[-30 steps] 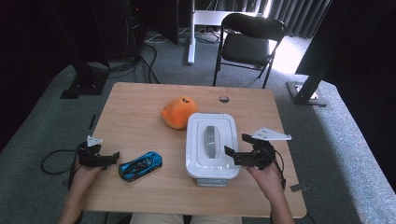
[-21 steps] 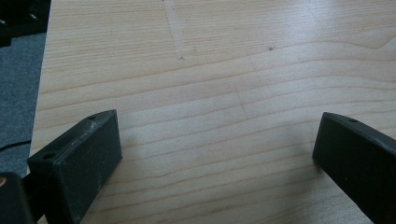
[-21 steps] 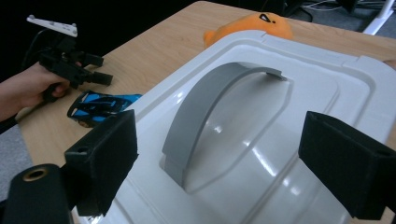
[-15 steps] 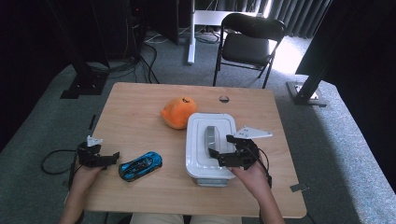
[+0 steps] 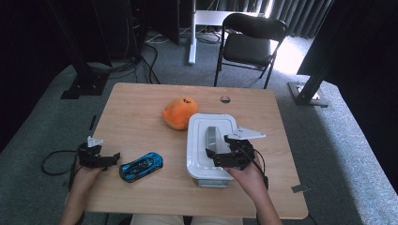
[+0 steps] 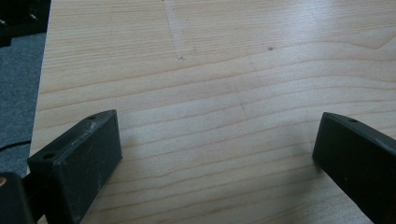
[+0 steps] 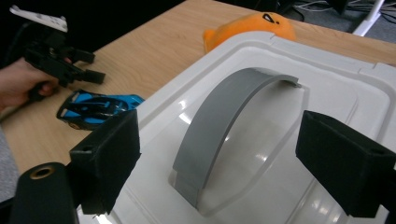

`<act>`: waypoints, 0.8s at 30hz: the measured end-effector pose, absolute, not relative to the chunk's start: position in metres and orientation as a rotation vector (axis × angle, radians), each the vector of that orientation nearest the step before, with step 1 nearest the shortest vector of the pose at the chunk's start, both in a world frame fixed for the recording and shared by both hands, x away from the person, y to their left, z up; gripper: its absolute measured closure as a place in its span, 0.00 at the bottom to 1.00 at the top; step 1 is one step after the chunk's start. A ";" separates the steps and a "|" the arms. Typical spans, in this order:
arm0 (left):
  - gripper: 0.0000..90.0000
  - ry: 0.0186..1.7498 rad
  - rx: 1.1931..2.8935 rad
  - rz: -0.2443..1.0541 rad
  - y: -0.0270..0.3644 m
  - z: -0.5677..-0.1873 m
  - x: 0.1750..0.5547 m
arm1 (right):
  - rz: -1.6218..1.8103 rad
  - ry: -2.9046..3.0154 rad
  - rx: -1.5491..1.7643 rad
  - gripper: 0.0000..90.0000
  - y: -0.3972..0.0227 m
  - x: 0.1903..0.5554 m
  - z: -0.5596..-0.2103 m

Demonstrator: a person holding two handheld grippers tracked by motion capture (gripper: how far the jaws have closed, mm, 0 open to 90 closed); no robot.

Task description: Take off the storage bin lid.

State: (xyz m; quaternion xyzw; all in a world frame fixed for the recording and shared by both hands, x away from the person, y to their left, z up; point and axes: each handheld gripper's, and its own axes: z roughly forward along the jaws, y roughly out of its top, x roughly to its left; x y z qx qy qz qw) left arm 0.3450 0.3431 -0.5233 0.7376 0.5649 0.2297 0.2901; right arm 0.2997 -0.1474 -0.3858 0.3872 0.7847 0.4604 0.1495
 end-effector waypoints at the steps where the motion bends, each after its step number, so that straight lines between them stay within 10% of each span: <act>1: 0.02 1.507 1.968 0.613 0.343 -0.523 0.345 | 1.316 2.260 1.115 0.15 -0.146 0.300 -0.386; 24: 0.02 1.507 1.968 0.612 0.343 -0.523 0.345 | 1.209 2.292 1.143 0.36 -0.130 0.300 -0.398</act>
